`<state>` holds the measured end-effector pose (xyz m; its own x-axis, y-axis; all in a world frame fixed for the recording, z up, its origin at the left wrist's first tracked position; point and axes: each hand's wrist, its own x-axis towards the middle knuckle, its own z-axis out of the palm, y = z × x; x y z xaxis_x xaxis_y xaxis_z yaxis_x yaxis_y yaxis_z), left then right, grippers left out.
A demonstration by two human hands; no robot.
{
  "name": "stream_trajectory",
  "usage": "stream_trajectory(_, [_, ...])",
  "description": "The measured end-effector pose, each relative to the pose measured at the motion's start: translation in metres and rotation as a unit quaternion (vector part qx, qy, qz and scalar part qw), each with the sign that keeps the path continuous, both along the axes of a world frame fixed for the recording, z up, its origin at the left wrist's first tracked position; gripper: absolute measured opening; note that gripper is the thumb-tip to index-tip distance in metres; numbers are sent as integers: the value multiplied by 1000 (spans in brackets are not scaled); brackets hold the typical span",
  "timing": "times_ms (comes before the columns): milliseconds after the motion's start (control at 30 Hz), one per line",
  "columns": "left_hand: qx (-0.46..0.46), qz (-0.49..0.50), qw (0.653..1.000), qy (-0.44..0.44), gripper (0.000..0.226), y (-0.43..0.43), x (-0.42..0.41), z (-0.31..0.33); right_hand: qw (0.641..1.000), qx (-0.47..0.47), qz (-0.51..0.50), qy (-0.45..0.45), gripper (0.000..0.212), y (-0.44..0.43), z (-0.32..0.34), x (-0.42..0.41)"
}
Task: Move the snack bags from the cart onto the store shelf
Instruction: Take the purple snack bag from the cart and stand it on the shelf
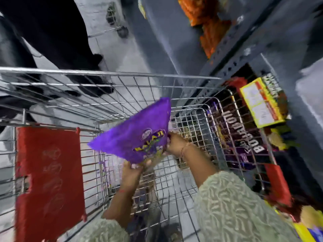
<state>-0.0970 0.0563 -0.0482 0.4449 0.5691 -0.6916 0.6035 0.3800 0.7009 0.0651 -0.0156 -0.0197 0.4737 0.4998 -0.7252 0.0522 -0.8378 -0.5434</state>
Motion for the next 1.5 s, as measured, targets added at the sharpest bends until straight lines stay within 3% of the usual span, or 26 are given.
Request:
stream_trajectory(100, [3, -48, 997, -63, 53, 6, -2, 37, 989, 120, -72, 38, 60, -34, 49, -10])
stream_trajectory(200, [50, -106, 985, -123, 35, -1, 5, 91, 959, 231, -156, 44, 61, -74, 101, -33])
stream_trajectory(300, [142, -163, 961, -174, 30, -24, 12, 149, 934, 284, -217, -5, 65, -119, 140, -57])
stream_trajectory(400, [178, -260, 920, -233, 32, -59, 22, 209, 886, 353, -291, -75, 63, -173, 177, -79])
stream_trajectory(500, [170, -395, 864, -261, 57, -103, 34, 255, 835, 403, -357, -113, 67, -233, 207, -96])
stream_trajectory(567, [151, -460, 819, -308, 74, -143, 45, 272, 808, 424, -384, -142, 59, -276, 223, -105])
stream_trajectory(667, [125, -517, 779, -333, 90, -200, 73, 281, 770, 427, -429, -201, 46, -332, 237, -108])
stream_trajectory(833, [53, -579, 725, -369, 82, -285, 136, 293, 709, 383, -506, -308, 41, -399, 242, -88])
stream_trajectory(967, [-23, -647, 673, -357, 92, -322, 183, 297, 669, 348, -563, -337, 43, -425, 228, -64])
stream_trajectory(1067, [-25, -682, 644, -345, 104, -337, 212, 296, 654, 316, -591, -350, 41, -436, 219, -45])
stream_trajectory(1233, [-53, -693, 645, -318, 70, -349, 237, 281, 638, 304, -605, -367, 38, -439, 208, -33])
stream_trajectory(1367, [-86, -655, 685, -308, 80, -348, 235, 265, 633, 297, -604, -383, 44, -437, 198, -35])
stream_trajectory(1500, [-81, -632, 707, -307, 84, -340, 223, 247, 647, 330, -600, -335, 79, -440, 192, -44])
